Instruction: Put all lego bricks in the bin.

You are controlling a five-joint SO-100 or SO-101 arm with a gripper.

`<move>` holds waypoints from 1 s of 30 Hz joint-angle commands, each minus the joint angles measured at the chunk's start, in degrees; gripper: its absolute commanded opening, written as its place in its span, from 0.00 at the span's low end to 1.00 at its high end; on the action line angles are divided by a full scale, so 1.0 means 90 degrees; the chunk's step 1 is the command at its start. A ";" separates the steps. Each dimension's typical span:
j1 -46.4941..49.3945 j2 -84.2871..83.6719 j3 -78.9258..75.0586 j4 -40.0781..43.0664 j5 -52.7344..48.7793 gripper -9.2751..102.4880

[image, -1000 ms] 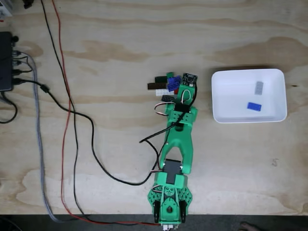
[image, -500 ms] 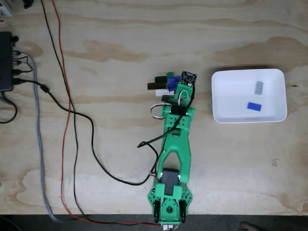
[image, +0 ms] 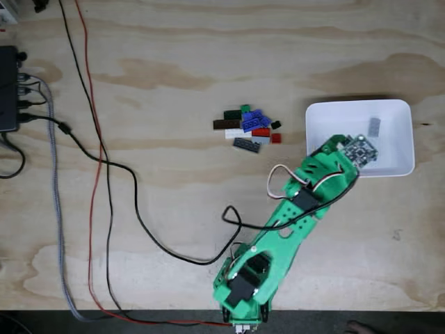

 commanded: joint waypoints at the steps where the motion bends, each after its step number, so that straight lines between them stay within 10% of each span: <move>1: 0.0557 -0.0908 -0.0332 -0.0410 -0.0313 0.20; 7: -0.0137 0.0049 -0.0391 0.0205 0.0293 0.43; 19: -0.4277 0.1768 -0.0576 0.4004 -0.0674 0.43; 30: -0.4150 -0.1162 0.1172 0.1680 0.0713 0.40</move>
